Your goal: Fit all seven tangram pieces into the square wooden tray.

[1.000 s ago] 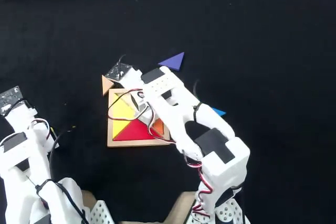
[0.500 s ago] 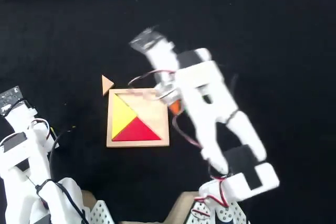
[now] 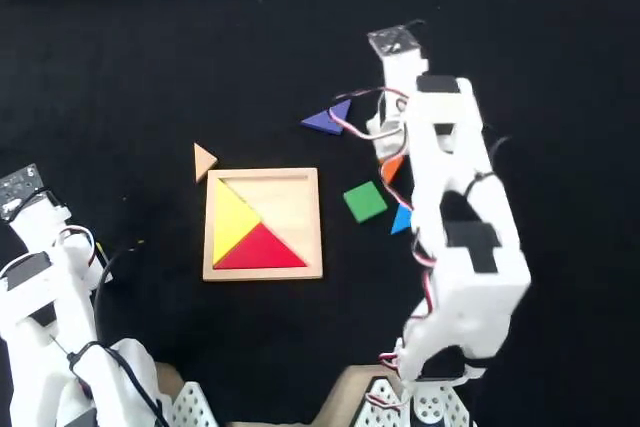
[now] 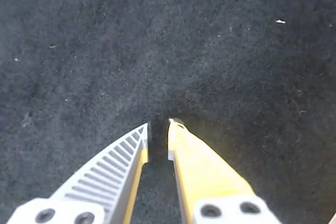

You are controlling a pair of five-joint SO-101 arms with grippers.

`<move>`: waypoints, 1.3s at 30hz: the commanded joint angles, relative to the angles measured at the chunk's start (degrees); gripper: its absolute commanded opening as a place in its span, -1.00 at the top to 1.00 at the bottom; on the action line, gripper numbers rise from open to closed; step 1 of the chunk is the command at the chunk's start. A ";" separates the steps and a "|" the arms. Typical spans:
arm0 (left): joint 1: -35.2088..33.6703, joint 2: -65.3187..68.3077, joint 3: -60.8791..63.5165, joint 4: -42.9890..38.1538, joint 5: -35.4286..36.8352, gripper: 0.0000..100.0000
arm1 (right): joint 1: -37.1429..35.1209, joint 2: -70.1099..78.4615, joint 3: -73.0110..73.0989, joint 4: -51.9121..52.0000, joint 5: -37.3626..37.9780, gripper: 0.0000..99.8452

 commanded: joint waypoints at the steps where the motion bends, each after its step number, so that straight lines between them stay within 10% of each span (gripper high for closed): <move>1: 0.57 -1.05 -0.13 -0.70 -0.35 0.84 | 0.35 4.44 -9.98 4.13 -0.79 0.96; 7: 0.57 -1.05 -0.13 -0.70 -0.35 0.84 | 0.35 11.30 -18.68 9.23 -1.93 0.62; 39: 0.57 -1.05 -0.13 -0.70 -0.35 0.84 | -0.35 13.23 -17.54 7.82 2.29 0.67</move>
